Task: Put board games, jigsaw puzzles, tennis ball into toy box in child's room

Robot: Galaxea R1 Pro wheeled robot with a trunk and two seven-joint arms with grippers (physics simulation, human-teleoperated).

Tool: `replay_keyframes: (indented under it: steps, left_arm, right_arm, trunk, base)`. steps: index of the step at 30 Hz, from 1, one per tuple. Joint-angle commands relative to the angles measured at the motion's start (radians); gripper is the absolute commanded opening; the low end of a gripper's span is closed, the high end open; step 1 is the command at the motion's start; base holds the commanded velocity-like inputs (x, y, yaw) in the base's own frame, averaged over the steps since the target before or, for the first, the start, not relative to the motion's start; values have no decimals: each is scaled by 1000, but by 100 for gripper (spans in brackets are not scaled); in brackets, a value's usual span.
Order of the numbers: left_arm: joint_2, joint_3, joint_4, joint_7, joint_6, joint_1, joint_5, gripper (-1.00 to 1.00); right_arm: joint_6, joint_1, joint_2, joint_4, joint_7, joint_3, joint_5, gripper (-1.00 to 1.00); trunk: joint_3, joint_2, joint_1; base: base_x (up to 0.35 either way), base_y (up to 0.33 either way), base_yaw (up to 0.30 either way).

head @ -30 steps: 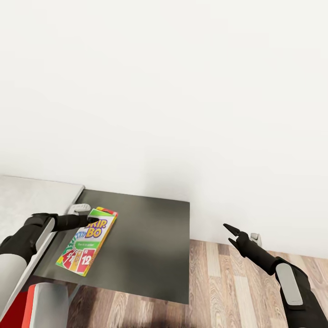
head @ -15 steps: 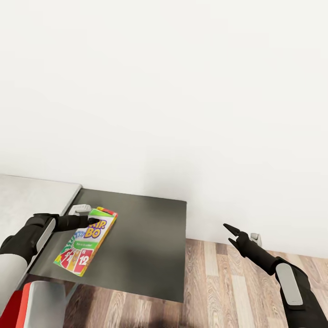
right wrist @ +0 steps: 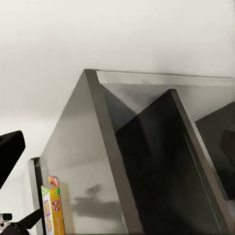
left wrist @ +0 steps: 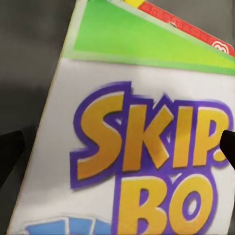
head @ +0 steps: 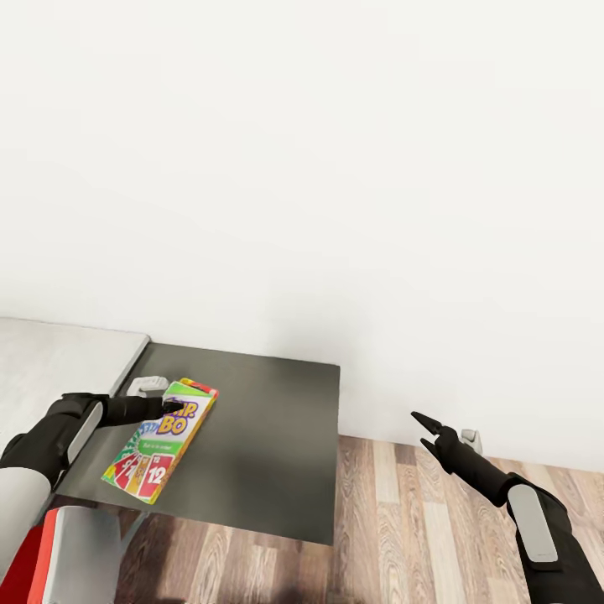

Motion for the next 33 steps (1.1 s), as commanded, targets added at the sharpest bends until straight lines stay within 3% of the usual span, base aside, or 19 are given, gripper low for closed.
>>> replay_keyframes:
  steps: [1,10,27,33]
  left_arm:
    - [1,-4,-1,3,8,-1,10,100]
    - [-2,-4,-1,4,8,-1,10,100]
    - [-5,-4,-1,4,9,-1,10,100]
    - [-5,-4,-1,4,9,-1,10,100]
  right_arm:
    - [7,-1,0,0,3,-2,0,100]
    - [5,-1,0,1,2,-2,1,100]
    - [5,-1,0,1,2,-2,1,100]
    - [5,-1,0,1,2,-2,1,100]
  trunk:
    - [-2,-2,0]
    - [-2,-2,0]
    - [-2,-2,0]
    - [-2,-2,0]
  base:
    - [-48,-25,0]
    - [-144,-63,0]
    - [-48,-273,0]
    - [-96,-85,0]
